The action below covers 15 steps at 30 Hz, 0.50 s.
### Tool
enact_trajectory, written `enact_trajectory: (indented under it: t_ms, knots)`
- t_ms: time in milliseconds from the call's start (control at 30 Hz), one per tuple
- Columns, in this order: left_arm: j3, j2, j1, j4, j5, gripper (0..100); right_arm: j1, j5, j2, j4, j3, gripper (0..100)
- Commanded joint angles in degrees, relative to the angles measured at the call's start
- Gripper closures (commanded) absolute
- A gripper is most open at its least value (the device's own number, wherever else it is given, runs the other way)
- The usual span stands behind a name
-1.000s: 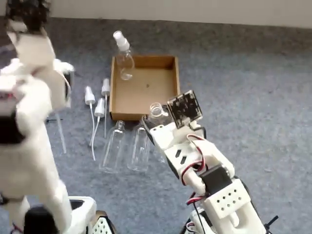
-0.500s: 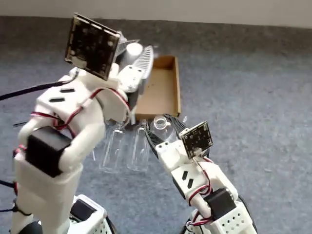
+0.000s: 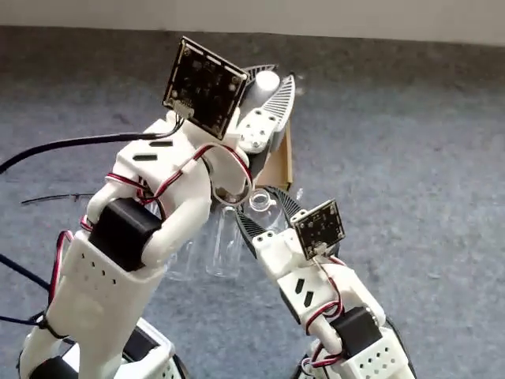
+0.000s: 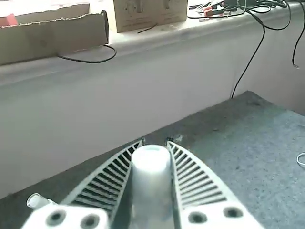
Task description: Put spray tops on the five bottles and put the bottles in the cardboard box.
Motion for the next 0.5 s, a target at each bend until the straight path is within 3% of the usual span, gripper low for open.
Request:
enact_trajectory:
  t_ms: [0,467]
  knots:
    - [-0.1,-0.9,2.1,-1.5,0.4,100,-0.1,-0.3,-0.7,-1.2,-0.7,99.5]
    - [6.7,-1.3,3.4,-1.5,0.4,100,0.0,-0.5,-0.7,-1.2,-0.5,99.5]
